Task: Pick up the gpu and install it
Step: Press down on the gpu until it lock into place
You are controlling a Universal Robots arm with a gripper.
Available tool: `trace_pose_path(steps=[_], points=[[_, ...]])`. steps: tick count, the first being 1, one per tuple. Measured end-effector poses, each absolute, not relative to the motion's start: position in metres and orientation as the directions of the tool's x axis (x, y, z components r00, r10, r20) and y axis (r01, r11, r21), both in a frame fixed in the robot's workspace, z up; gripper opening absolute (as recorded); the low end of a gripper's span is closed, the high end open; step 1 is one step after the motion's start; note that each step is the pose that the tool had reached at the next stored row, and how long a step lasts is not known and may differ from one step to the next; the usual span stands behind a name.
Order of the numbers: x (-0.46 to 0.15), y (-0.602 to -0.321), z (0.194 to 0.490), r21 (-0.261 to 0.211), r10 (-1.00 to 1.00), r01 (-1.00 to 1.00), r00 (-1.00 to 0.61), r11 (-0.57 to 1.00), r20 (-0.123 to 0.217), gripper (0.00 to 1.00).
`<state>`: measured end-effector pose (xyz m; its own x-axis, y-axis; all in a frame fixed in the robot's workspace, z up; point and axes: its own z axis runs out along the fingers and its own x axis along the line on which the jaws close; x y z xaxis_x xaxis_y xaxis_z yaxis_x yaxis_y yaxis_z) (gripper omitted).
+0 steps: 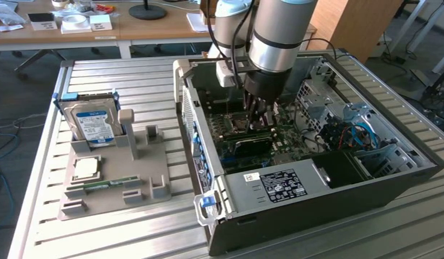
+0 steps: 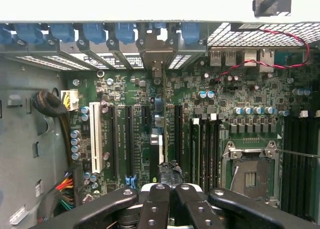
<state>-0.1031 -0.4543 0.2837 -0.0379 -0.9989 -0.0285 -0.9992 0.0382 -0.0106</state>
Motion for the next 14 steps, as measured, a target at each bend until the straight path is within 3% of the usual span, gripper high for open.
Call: trace_pose_path(steps=[14], points=[[-0.1052, -0.454, 0.2764, -0.011, -0.999, -0.999, -0.038, 0.038, -0.029, 0.11]])
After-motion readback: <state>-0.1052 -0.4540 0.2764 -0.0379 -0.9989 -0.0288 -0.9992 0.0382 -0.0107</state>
